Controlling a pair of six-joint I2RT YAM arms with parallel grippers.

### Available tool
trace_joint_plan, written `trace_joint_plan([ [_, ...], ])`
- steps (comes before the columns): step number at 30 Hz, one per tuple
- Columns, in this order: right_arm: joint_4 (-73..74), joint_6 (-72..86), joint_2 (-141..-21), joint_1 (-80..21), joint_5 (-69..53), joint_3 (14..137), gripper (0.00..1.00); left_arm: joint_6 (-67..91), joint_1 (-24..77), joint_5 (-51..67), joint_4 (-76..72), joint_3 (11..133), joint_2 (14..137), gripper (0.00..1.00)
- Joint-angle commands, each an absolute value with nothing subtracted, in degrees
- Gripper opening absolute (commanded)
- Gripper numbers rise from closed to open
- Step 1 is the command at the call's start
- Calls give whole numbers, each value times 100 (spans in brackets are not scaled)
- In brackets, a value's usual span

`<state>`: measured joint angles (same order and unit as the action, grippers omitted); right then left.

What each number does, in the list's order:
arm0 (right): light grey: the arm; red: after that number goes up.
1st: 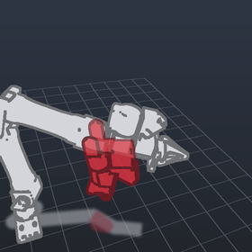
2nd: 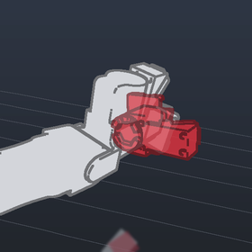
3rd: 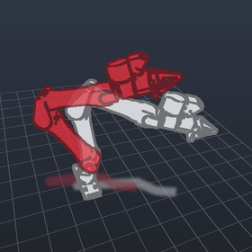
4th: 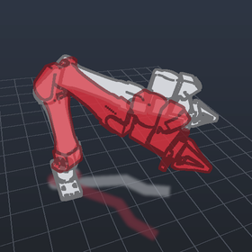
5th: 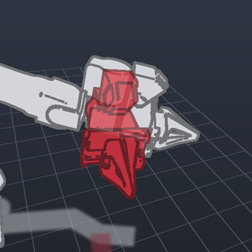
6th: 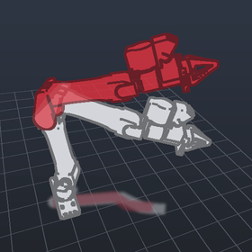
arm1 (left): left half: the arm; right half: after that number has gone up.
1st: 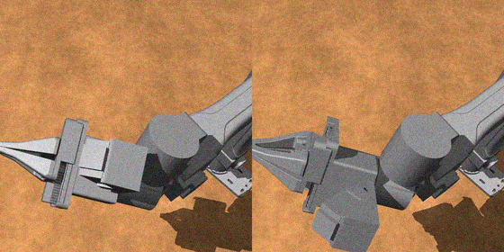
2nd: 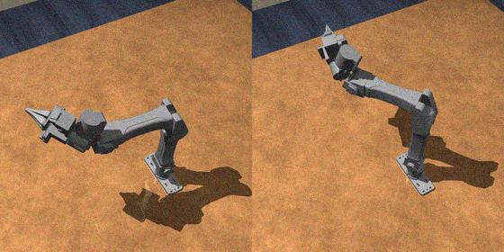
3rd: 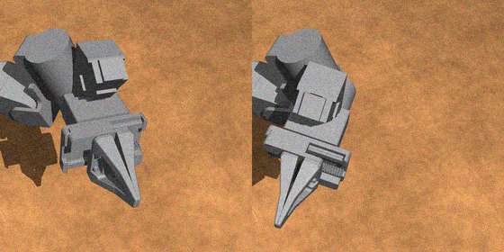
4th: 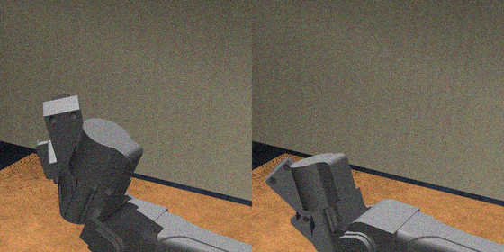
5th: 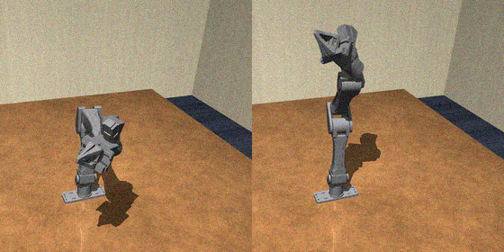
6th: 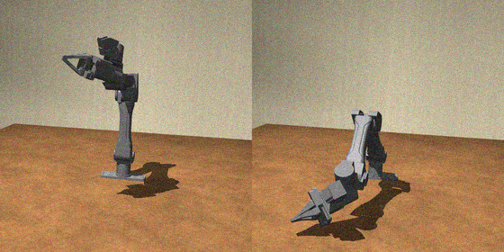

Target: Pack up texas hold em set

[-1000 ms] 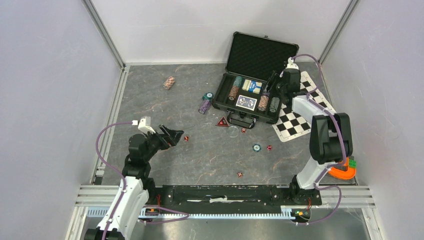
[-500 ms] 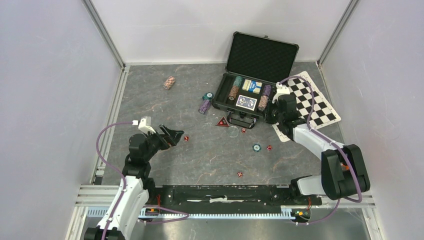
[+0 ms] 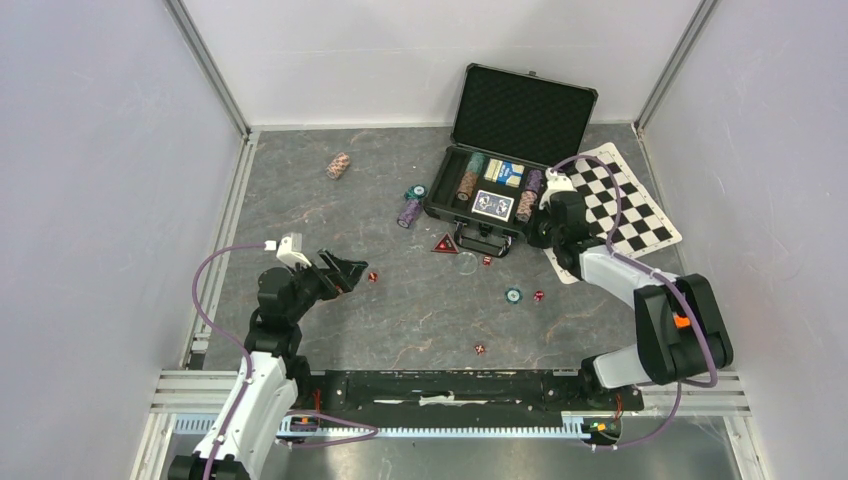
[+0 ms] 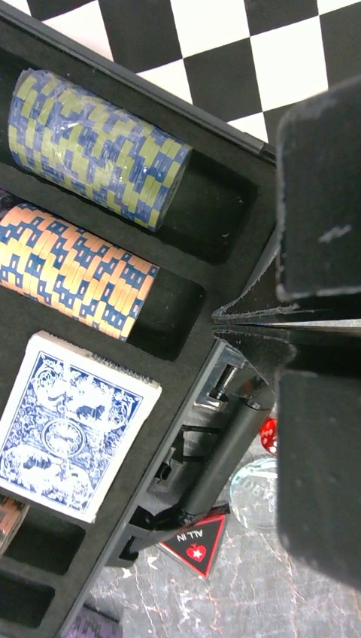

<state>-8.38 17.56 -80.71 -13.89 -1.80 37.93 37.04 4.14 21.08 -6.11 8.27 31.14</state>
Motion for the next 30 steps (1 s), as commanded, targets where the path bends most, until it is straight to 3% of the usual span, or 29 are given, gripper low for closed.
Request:
trace_joint_plan([
  [1, -1066, 1760, -8356, -1423, 196, 4213, 0, 3582, 400, 2129, -835, 835, 3124, 100],
  [10, -553, 1865, -9160, -1424, 1261, 5081, 0, 3583, 396, 2129, -835, 844, 3155, 100],
  [18, -486, 1823, -8909, -1432, 800, 5016, 0, 3579, 396, 2127, -835, 853, 3158, 100],
  [27, -372, 1442, -7016, -1446, 360, 3830, 33, 3579, 396, 2127, -835, 853, 3185, 100],
  [30, 124, 1450, -6450, -1409, 551, 3635, 77, 3588, 400, 2092, -822, 861, 3182, 100],
])
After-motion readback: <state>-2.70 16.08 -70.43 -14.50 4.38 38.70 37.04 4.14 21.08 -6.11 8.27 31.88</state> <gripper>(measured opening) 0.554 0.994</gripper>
